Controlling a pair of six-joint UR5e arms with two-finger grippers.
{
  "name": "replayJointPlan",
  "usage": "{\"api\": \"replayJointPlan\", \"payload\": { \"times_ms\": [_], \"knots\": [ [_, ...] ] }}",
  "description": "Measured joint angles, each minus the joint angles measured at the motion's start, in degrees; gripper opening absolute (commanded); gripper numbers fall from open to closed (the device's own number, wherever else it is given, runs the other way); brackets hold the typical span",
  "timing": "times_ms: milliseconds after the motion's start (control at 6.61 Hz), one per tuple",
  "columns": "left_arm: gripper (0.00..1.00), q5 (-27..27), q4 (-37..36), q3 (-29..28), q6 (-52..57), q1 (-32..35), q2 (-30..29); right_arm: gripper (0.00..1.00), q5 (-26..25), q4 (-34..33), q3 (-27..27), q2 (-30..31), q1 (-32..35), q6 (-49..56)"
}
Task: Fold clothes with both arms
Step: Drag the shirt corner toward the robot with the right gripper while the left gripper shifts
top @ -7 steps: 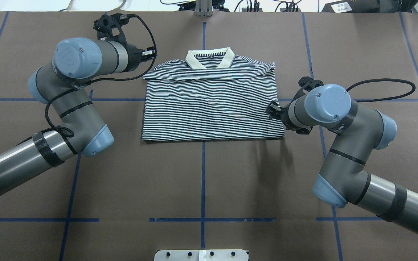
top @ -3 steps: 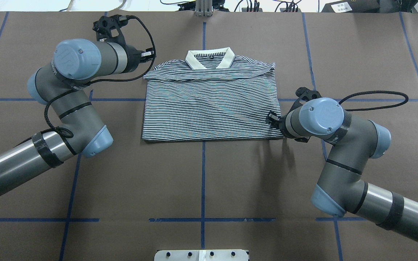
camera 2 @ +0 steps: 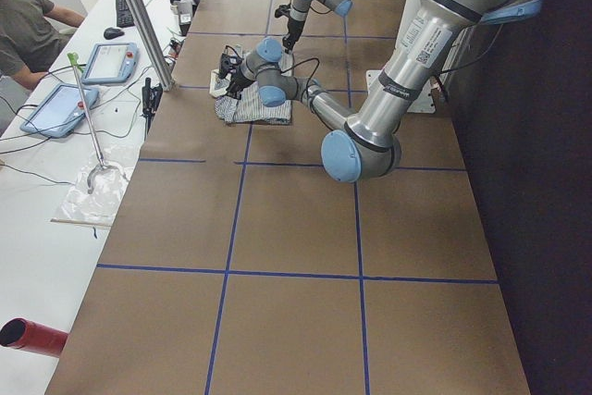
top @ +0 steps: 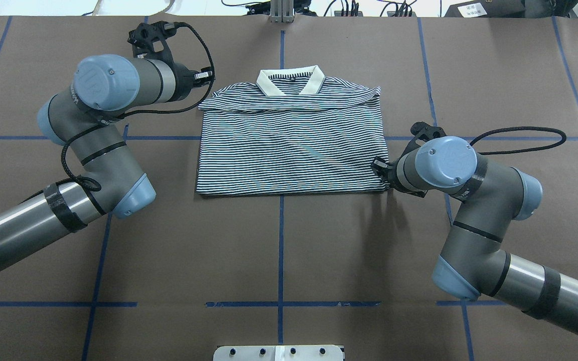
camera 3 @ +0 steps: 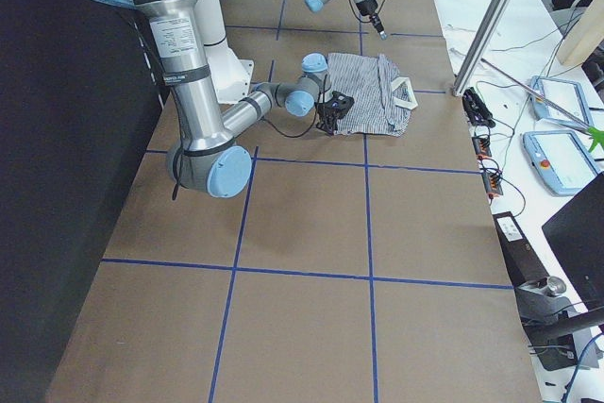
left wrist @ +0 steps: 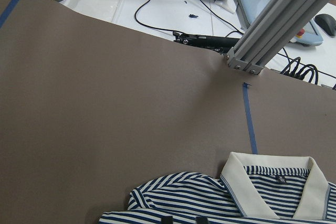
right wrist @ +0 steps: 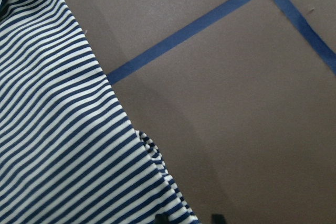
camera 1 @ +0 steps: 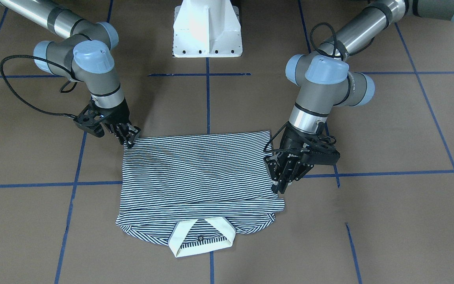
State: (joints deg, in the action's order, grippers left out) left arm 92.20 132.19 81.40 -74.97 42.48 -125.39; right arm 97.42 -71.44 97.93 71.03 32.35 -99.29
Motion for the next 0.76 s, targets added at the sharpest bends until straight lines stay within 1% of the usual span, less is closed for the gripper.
{"api": "replayJointPlan", "payload": {
  "times_ms": [151,302,454,756],
  "knots": [
    [0.27,0.00,0.00,0.01,0.00,-0.02,0.06,0.00,0.04,0.02,0.99,0.81,-0.09,-0.04],
    [0.27,0.00,0.00,0.04,0.00,-0.02,0.04,0.00,0.20,0.00,3.59,2.64,-0.71,-0.78],
    [0.27,0.00,0.00,0.06,-0.02,-0.02,-0.02,0.00,0.29,-0.01,7.62,5.55,-2.58,-2.68],
    [0.28,0.04,-0.02,0.84,-1.08,-0.03,-0.16,0.00,0.41,-0.06,20.51,15.72,-10.12,-7.21]
  ]
}}
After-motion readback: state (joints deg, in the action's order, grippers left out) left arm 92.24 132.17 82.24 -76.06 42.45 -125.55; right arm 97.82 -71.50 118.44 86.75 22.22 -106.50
